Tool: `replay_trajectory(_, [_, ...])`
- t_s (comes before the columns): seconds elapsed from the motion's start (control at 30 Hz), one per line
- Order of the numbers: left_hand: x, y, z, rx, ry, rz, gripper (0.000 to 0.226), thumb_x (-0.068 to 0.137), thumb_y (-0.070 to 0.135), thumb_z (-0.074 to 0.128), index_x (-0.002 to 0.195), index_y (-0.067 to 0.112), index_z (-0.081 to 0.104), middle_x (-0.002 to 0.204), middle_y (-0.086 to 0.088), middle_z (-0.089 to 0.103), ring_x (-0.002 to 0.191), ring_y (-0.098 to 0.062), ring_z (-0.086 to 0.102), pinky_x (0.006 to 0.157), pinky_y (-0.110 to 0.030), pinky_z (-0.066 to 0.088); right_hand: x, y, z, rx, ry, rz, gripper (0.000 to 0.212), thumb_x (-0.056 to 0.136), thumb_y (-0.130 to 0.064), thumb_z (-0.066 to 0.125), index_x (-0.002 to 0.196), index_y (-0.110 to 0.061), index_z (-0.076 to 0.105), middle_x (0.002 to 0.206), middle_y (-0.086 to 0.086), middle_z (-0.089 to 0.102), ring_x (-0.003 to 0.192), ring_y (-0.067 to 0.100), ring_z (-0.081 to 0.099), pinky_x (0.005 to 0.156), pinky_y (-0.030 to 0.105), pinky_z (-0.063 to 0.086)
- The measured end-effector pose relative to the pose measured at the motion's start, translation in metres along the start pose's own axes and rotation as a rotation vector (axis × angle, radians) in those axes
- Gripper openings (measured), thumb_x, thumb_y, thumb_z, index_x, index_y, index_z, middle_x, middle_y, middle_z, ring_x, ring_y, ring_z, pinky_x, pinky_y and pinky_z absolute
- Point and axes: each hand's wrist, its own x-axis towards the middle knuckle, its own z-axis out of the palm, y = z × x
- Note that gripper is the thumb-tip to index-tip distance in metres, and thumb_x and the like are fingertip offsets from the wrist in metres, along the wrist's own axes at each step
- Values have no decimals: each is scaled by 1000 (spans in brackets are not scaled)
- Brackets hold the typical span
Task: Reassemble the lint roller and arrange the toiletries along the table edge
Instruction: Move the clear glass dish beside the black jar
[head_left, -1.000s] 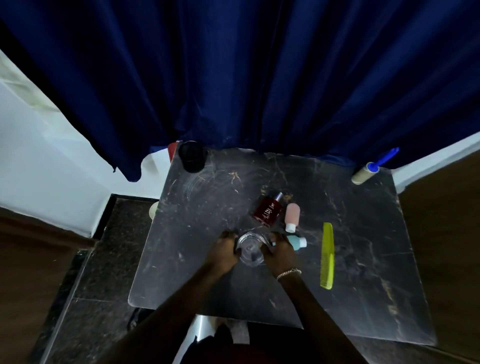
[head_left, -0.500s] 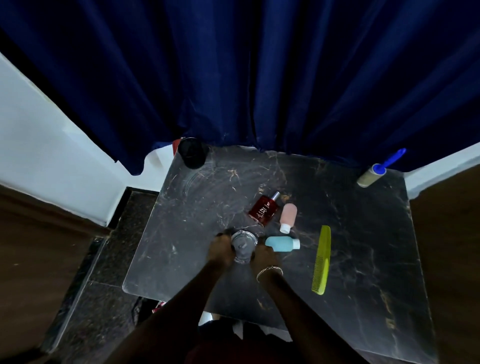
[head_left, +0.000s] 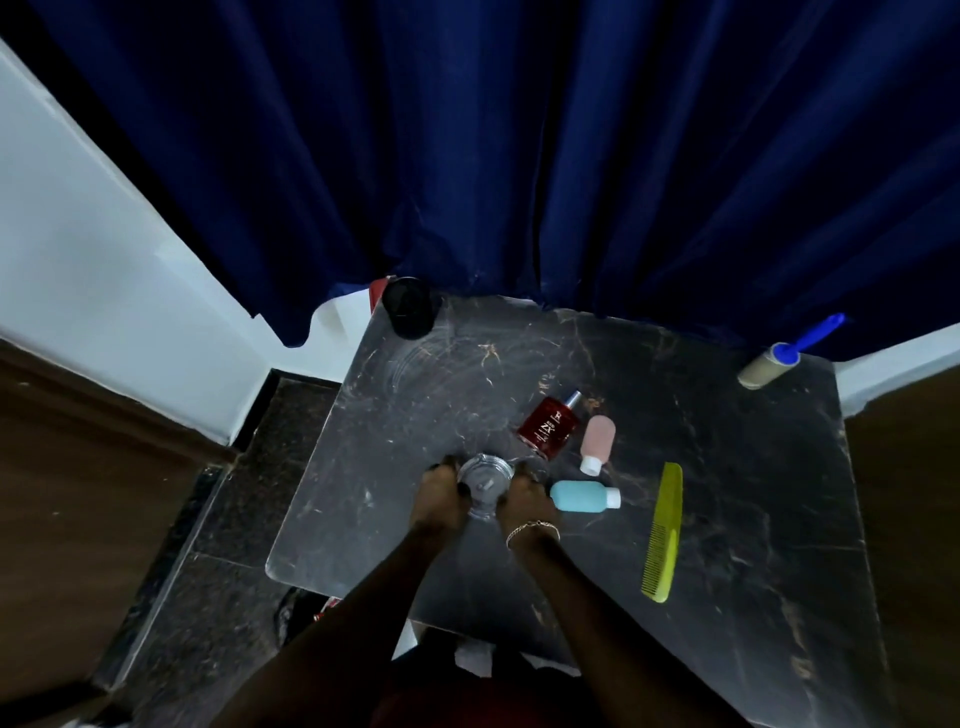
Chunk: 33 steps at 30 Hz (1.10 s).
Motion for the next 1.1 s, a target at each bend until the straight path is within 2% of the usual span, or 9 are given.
replay_trajectory(0.13, [17, -10, -33, -36, 5, 7, 20, 87, -1, 63, 106, -5, 68, 109, -22, 74, 106, -38, 70, 93, -42, 55, 8, -33, -4, -16, 12, -42, 55, 92, -24, 55, 143, -12, 39, 128, 15, 65, 118, 32, 63, 96, 39, 52])
replay_trajectory(0.23, [32, -18, -59, -66, 27, -12, 21, 87, -2, 61, 107, -5, 67, 109, -23, 73, 108, -38, 68, 96, -44, 53, 18, -63, -7, 19, -28, -52, 54, 93, -24, 53, 143, -12, 37, 133, 16, 60, 122, 35, 60, 100, 42, 49])
replay_trajectory(0.33, [48, -29, -83, -92, 58, -8, 22, 87, -4, 61, 107, -7, 68, 108, -23, 74, 107, -37, 70, 95, -39, 53, 30, -96, -8, 63, -42, -45, 59, 94, -21, 51, 149, -12, 30, 139, 18, 53, 126, 39, 55, 104, 45, 45])
replay_trajectory(0.43, [67, -36, -104, -93, 56, 9, 22, 88, -4, 62, 108, -8, 70, 108, -24, 75, 106, -37, 71, 94, -39, 52, 43, -124, -10, 72, -18, -62, 56, 94, -18, 53, 146, -9, 35, 137, 19, 56, 127, 36, 55, 104, 41, 45])
replay_trajectory(0.53, [84, -44, -123, -69, 52, 18, 23, 89, -2, 61, 110, -3, 69, 110, -21, 75, 107, -35, 70, 87, -30, 49, 56, -148, -12, 63, -1, -66, 64, 93, -16, 54, 150, -8, 28, 135, 20, 57, 125, 36, 57, 102, 41, 47])
replay_trajectory(0.73, [118, -64, -147, -41, 29, 18, 21, 89, 2, 60, 109, 1, 70, 109, -20, 76, 106, -36, 70, 87, -36, 52, 83, -186, -8, 14, -30, -70, 67, 94, -20, 53, 153, -9, 23, 140, 18, 53, 128, 35, 54, 105, 40, 43])
replay_trajectory(0.97, [155, -76, -157, 55, -5, -53, 32, 93, 7, 59, 123, -1, 67, 122, -24, 71, 116, -41, 65, 97, -44, 49, 107, -214, -2, -20, -36, -78, 62, 95, -19, 51, 151, -8, 26, 139, 17, 55, 129, 33, 54, 104, 39, 44])
replay_trajectory(1.1, [167, -82, -157, 71, 10, -60, 35, 91, 6, 60, 126, -1, 64, 122, -25, 71, 116, -43, 64, 96, -46, 49, 118, -222, 3, -3, -59, -66, 61, 96, -19, 51, 150, -9, 26, 139, 18, 53, 129, 35, 53, 105, 41, 43])
